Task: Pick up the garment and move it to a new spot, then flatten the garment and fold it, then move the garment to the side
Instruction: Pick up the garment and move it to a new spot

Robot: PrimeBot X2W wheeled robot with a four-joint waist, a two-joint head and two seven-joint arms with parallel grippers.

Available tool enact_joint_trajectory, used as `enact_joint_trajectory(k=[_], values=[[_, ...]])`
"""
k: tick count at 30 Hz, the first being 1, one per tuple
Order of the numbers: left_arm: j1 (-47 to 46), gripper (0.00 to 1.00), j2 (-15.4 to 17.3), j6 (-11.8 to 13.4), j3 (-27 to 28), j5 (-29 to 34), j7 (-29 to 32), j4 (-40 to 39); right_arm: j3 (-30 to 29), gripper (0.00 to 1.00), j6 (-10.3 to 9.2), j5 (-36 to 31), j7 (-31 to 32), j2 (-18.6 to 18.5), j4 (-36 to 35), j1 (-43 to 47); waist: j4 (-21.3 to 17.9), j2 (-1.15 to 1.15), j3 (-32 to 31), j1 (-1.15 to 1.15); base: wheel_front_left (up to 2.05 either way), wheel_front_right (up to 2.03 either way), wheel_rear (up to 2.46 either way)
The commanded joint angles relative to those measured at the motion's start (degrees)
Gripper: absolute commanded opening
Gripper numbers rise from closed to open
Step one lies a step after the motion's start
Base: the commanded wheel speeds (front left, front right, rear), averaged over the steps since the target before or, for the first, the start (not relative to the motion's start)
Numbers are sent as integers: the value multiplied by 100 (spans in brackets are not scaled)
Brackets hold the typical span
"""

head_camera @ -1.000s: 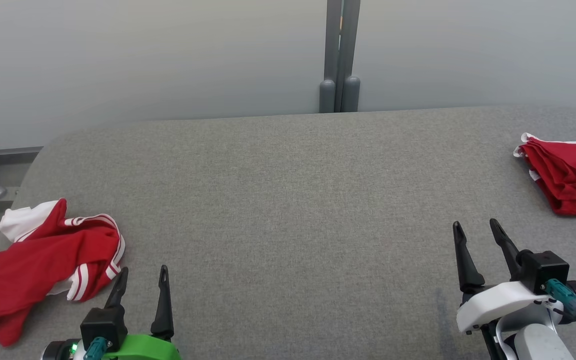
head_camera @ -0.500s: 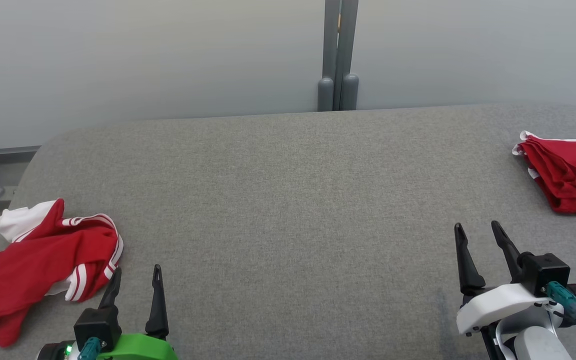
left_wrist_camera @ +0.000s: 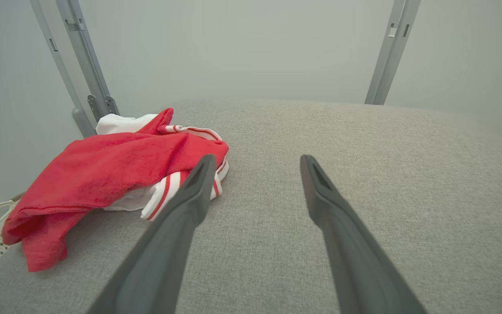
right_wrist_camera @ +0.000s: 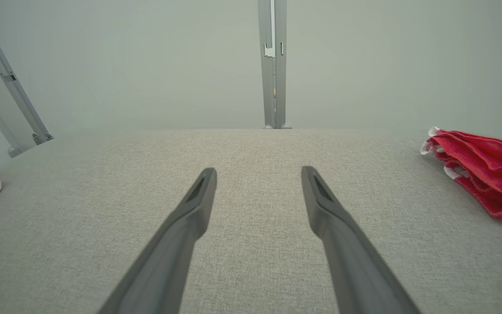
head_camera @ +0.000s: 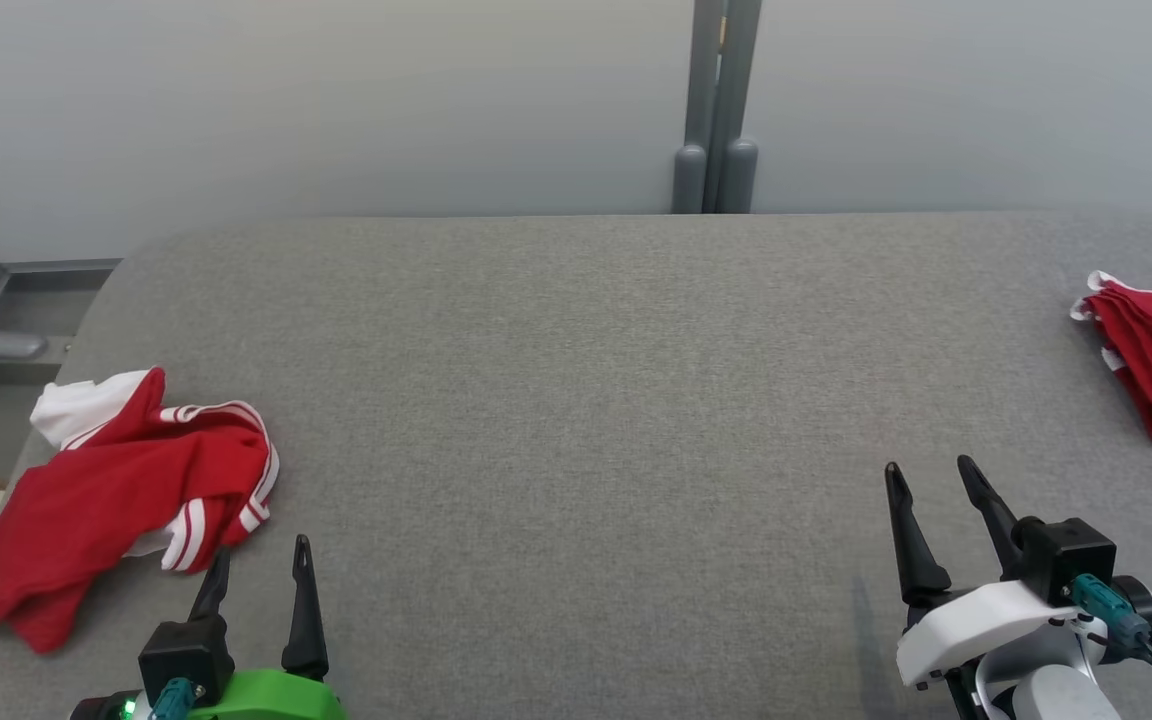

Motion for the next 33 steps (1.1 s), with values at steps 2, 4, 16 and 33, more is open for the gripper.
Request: enact_joint_trajectory(k=[2,4,16,33], values=[[36,100,12,-30,23,53,-1,50,33,100,-7,34,-16,-3,-11,47,312,0,47,0,0,0,0],[61,100,13,-56,53,100,-2,77,68,100,-7,62,-16,4,-14,70,499,0,45,0,0,0,0],[138,100,21,-142,446,226,-1,34,369,100,-7,95,-16,46,-141,-70,1582,0,236,0,0,0,0],[275,100,12,-210,751,-35,-2,128,768,100,-7,79,-16,-4,-116,76,2366,0,152,0,0,0,0]])
